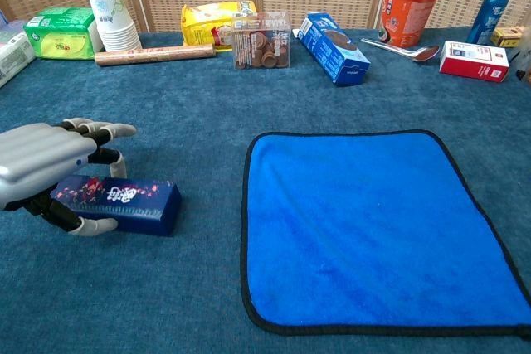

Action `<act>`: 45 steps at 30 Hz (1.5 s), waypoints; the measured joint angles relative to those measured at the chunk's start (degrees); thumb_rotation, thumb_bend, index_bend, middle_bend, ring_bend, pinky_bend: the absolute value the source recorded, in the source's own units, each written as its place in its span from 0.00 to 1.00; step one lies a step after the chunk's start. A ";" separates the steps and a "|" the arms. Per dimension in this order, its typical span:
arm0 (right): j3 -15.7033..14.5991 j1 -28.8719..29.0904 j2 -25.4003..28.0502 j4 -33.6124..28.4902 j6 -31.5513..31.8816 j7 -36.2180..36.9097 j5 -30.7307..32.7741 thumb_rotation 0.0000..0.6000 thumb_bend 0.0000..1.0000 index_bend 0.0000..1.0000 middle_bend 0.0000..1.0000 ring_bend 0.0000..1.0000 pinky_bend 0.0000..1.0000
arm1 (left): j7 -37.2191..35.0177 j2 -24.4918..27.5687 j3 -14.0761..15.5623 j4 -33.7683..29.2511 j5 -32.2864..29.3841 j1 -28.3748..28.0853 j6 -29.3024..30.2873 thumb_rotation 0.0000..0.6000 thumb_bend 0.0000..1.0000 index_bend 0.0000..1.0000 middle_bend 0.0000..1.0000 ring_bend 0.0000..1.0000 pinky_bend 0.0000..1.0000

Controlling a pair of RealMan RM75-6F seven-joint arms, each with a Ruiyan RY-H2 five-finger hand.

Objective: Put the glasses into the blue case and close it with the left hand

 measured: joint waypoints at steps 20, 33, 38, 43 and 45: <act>0.28 0.19 -0.06 -1.06 -1.07 -1.21 0.32 0.57 0.33 0.04 0.13 0.00 0.13 | -2.20 0.38 -5.33 4.47 -5.59 -6.72 -2.57 0.66 0.21 0.36 0.00 0.00 0.00; 0.52 1.11 0.54 -2.09 -2.71 -2.50 0.20 0.57 0.33 0.04 0.13 0.00 0.13 | -6.47 0.08 -3.86 4.65 -4.75 -7.57 -0.94 0.66 0.21 0.00 0.00 0.00 0.00; 0.55 2.15 0.87 -2.64 -4.31 -4.05 -0.22 0.57 0.33 0.04 0.13 0.00 0.13 | -9.89 2.55 -1.64 0.94 -0.34 -5.16 3.02 0.66 0.21 0.00 0.00 0.00 0.00; 0.41 2.81 1.28 -2.96 -5.49 -7.19 -0.77 0.57 0.33 0.05 0.13 0.00 0.13 | -13.60 5.84 1.09 -2.66 4.67 -2.15 7.36 0.66 0.21 0.00 0.00 0.00 0.00; 0.37 3.01 1.40 -3.09 -5.80 -9.03 -1.09 0.57 0.33 0.05 0.13 0.00 0.12 | -14.84 7.06 1.90 -3.85 5.98 -1.13 8.57 0.66 0.21 0.00 0.00 0.00 0.00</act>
